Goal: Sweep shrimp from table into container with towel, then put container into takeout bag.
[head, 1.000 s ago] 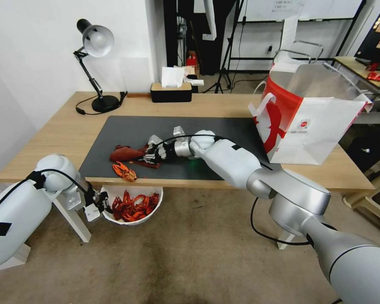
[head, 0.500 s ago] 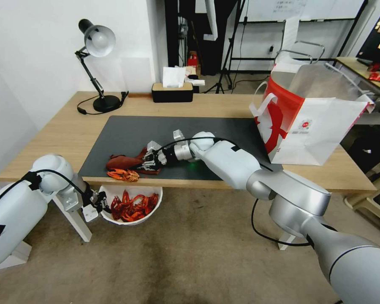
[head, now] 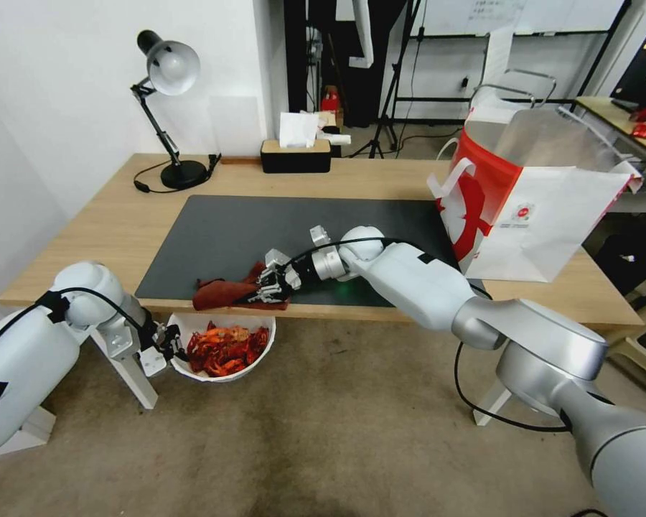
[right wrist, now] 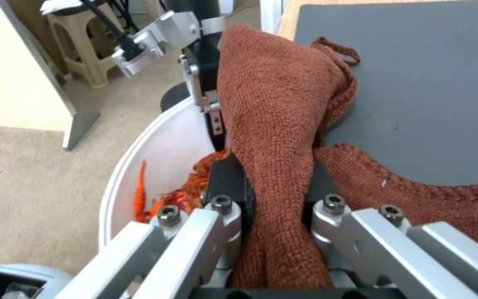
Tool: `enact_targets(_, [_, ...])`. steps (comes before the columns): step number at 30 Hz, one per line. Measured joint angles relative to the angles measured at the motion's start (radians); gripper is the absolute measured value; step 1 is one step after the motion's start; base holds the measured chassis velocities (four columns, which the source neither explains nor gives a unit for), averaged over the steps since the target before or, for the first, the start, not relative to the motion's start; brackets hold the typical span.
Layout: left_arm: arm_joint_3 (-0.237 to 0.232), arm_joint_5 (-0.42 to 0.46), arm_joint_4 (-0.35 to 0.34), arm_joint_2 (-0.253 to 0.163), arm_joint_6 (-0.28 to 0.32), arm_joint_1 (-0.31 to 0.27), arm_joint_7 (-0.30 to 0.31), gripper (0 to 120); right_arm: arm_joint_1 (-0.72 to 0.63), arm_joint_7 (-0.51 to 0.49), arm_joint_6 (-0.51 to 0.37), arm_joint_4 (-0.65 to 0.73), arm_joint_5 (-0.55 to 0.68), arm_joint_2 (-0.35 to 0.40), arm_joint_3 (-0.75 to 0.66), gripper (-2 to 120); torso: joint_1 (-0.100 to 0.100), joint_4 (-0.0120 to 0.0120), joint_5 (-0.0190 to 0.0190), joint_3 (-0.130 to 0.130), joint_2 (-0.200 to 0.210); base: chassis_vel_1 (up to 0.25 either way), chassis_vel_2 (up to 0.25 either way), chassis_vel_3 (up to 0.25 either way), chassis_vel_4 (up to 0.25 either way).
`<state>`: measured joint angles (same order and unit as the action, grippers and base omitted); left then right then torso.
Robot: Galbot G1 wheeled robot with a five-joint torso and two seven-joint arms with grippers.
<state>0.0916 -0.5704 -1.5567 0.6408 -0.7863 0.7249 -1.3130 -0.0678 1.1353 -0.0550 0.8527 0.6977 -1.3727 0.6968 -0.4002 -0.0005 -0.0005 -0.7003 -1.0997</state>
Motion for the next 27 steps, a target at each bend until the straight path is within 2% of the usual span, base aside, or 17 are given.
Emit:
enact_targets(7, [0.0,0.002,-0.003,-0.003,0.002,0.0,0.0,0,-0.003,-0.006,-0.025,0.027,0.043,0.002,0.041,9,0.0,-0.0007,0.0006,0.0,0.0,0.0,0.0,0.0,0.0])
enact_targets(9, [0.0,0.004,-0.003,-0.006,0.002,0.0,0.001,0,-0.009,-0.007,-0.053,0.05,0.072,0.001,0.061,9,0.0,0.0001,0.0005,0.0,0.0,0.0,0.0,0.0,0.0])
enact_targets(16, [0.001,0.005,0.001,-0.006,0.002,0.005,0.002,0,-0.015,-0.015,-0.074,0.073,0.109,-0.002,0.082,9,0.0,0.0004,0.0005,0.0,0.0,0.0,0.0,0.0,0.0])
enact_targets(21, [0.0,0.005,0.005,0.0,0.002,0.001,0.003,0,-0.007,-0.015,-0.094,0.128,0.164,0.027,0.141,9,0.0,0.0011,0.0009,0.0,0.0,0.0,0.0,0.0,0.0])
enact_targets(27, [-0.002,0.004,0.013,0.003,0.001,0.0,0.003,0,0.002,-0.037,-0.117,0.174,0.214,0.058,0.121,9,0.0,0.0013,-0.0006,-0.001,0.0,0.0,0.0,0.0,0.0])
